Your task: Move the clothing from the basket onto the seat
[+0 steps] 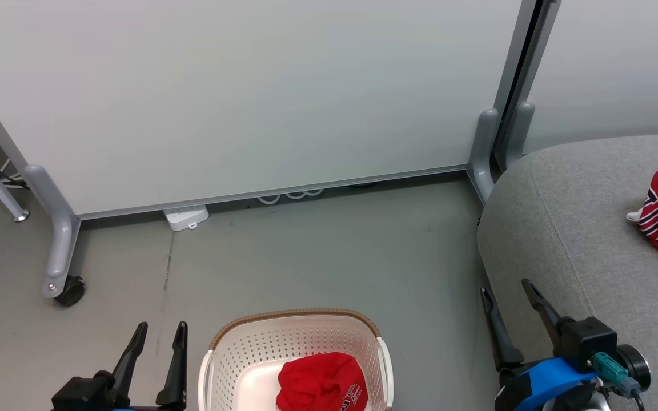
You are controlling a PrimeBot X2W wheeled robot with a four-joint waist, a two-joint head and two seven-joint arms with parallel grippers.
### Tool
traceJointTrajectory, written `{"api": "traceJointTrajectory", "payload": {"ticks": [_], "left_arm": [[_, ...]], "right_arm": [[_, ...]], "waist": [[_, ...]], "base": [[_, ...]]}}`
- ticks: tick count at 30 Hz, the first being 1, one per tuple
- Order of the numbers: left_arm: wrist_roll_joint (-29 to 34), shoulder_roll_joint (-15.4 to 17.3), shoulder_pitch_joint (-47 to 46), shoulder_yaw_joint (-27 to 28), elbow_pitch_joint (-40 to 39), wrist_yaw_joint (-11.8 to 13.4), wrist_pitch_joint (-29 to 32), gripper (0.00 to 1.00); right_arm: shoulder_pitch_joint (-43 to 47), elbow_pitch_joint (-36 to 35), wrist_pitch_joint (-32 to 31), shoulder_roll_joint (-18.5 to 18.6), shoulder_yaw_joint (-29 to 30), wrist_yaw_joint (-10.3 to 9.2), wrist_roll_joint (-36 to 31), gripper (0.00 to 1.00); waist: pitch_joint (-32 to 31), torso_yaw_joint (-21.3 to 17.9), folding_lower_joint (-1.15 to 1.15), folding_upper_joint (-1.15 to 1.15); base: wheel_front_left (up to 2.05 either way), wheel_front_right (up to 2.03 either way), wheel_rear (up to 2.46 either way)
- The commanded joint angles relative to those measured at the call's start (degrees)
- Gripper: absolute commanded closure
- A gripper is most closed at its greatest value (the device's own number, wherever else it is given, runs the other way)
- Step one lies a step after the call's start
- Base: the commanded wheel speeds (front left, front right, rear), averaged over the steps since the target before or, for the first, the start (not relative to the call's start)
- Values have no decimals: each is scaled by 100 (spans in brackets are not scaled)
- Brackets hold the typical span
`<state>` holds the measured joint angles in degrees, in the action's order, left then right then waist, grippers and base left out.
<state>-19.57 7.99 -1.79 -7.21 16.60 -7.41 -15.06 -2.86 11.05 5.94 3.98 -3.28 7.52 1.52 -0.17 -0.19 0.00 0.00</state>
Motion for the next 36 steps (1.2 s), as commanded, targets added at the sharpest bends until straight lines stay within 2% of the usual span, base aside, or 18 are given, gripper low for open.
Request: {"api": "traceJointTrajectory", "payload": {"ticks": [1, 10, 24, 29, 36], "left_arm": [[-1, 15, 75, 46, 16, -8, -17, 0], [55, 7, -11, 152, 51, -8, -18, 0], [76, -37, -80, 85, 60, -8, -17, 0], [50, 11, -235, -22, 55, -8, -18, 0], [-25, 98, -742, -305, 205, -8, -17, 0]], "right_arm": [[107, -86, -36, -31, 9, -6, -27, 0], [277, -477, -208, -100, 49, -6, -87, 0], [284, -601, -269, -117, 90, -6, -92, 0], [5, -711, -258, -119, 11, -6, -62, 0], [-556, -880, -163, -116, -25, -6, -68, 0]], "waist": [[2, 14, 0, 0], [103, 54, 0, 0], [234, -23, 0, 0], [585, -176, 0, 0], [1471, -476, 0, 0]], "base": [[0, 0, 0], [0, 0, 0], [0, 0, 0], [0, 0, 0], [0, 0, 0]]}}
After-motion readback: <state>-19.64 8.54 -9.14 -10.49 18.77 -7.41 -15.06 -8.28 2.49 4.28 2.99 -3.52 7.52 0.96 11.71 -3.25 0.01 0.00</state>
